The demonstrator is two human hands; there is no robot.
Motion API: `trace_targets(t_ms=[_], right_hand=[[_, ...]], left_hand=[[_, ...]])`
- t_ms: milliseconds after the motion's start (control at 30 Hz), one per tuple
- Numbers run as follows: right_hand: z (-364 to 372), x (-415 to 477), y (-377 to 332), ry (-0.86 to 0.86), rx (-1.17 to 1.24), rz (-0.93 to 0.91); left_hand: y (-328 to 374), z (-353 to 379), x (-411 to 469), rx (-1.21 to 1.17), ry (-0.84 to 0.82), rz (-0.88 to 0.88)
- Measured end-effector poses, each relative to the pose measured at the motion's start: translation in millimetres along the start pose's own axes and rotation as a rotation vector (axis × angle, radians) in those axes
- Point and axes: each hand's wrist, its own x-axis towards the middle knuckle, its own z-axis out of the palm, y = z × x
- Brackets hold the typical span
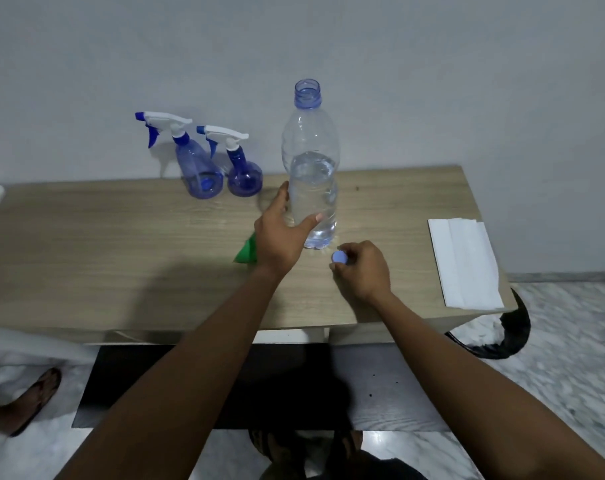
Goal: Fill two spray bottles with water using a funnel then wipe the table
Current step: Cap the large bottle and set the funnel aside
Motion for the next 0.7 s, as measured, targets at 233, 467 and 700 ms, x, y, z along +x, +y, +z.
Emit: trace_targets(t_ms=[233,467,700], right_hand=[[-23.9,5.7,-8.6,0.009,0.132,-0.033],[-116.1,26.4,-93.3,0.093,0.407,-0.242],[-184.0,42.0,-187.4,0.012,0.366,-0.484]], left_hand=[[-0.6,-11.2,6.4,-0.018,-0.098,-0.056],[38.2,-40.4,29.2,-0.050,-0.152,-0.011],[87.1,-62.5,62.0,-0.074,-0.189,0.073]])
